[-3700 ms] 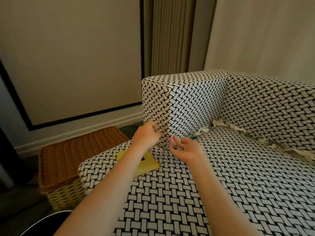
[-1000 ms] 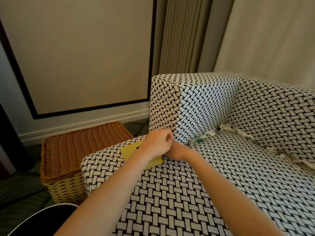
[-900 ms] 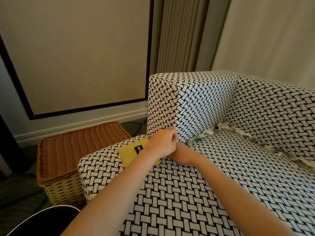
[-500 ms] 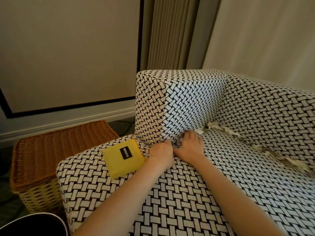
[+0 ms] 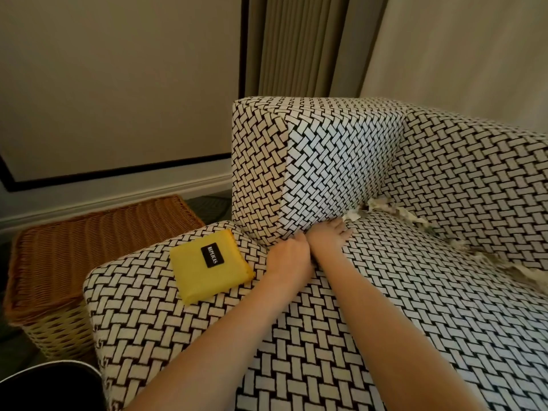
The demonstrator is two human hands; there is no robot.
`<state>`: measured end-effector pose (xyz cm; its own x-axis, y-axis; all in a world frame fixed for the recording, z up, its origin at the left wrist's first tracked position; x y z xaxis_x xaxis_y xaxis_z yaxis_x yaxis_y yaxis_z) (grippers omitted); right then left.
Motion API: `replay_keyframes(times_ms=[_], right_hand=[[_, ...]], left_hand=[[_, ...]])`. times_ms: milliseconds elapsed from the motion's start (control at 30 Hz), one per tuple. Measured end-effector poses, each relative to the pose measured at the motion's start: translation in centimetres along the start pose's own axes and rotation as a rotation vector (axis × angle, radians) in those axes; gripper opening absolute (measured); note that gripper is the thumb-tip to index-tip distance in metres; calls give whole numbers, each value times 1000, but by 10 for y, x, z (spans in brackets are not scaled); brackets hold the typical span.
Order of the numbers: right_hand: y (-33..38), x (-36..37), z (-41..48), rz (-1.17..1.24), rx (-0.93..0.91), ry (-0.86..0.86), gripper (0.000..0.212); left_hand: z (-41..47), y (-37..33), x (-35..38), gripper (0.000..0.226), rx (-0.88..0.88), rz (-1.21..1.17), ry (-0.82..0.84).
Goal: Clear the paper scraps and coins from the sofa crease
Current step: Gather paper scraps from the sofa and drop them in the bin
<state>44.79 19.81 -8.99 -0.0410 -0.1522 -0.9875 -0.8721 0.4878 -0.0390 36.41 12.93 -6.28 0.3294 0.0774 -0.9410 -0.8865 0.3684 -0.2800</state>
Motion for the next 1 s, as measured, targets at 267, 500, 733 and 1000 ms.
replay_keyframes(times_ms=[267, 500, 733, 1000], right_hand=[[1, -3, 2, -4, 36, -20, 68], [5, -8, 14, 111, -56, -58, 49], [-6, -20, 18, 232, -127, -90, 34], [-24, -22, 31, 326, -77, -202, 89]], left_hand=[[1, 7, 8, 41, -99, -219, 67], [11, 5, 30, 63, -175, -373, 195], [29, 1, 45, 90, -158, -505, 294], [40, -7, 43, 50, -128, -579, 240]])
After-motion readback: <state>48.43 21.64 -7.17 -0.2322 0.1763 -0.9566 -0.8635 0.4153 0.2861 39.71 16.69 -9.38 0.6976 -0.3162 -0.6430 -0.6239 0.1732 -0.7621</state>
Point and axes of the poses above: each hand's wrist, its own z-axis towards the middle knuckle, its own x-axis out of the palm, y = z × x, the point moved 9 cm from there along z, towards the middle knuckle, and after that the axes turned 13 degrees about x, right-handed, at the moved point
